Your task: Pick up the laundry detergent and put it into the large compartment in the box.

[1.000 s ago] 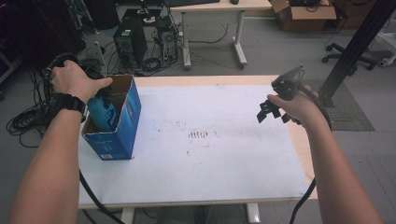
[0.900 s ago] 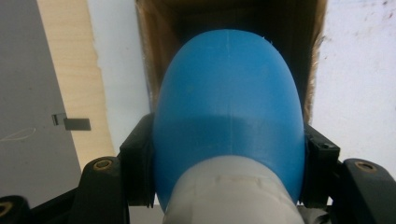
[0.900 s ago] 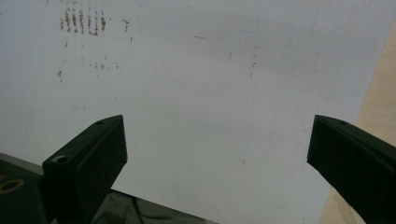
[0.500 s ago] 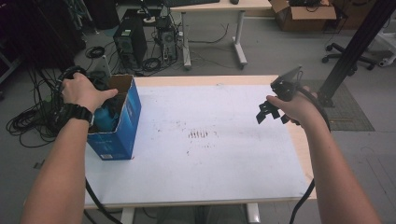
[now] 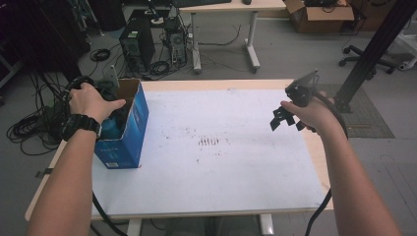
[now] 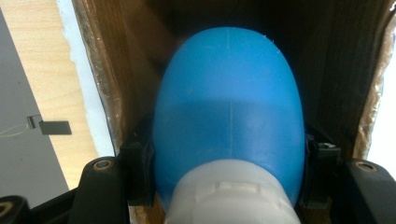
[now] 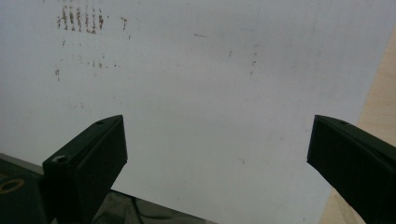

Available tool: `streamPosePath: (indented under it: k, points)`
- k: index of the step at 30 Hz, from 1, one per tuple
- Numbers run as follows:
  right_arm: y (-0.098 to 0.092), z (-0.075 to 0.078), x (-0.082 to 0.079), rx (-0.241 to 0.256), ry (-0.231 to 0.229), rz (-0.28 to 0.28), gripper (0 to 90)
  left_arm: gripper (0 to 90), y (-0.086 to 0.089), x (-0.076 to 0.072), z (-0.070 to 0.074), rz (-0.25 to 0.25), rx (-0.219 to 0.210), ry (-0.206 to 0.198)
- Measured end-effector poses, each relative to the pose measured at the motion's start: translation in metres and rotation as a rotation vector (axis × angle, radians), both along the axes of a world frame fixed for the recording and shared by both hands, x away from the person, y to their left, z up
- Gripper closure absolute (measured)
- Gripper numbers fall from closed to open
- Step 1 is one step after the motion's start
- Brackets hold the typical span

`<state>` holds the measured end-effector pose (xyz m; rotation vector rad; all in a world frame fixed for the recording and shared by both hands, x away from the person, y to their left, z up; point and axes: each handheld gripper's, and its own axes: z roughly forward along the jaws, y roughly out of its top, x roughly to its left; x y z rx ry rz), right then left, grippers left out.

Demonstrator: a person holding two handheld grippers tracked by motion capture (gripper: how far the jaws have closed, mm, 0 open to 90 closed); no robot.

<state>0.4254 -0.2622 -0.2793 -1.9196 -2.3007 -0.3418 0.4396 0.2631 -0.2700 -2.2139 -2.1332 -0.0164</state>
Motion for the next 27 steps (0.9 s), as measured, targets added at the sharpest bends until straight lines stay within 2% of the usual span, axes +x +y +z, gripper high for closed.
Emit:
streamPosePath:
  k: [13,27]
  points:
    - [-0.0008,-0.0022,-0.0002,0.0,0.0,0.002,5.0,37.4,0.0007,0.0011,-0.0072,-0.006,-0.007,0.012]
    - [0.0003,-0.0039,0.0001,0.0,0.006,0.001,4.9,37.3,0.0024,0.0019,-0.009,-0.011,-0.015,-0.001]
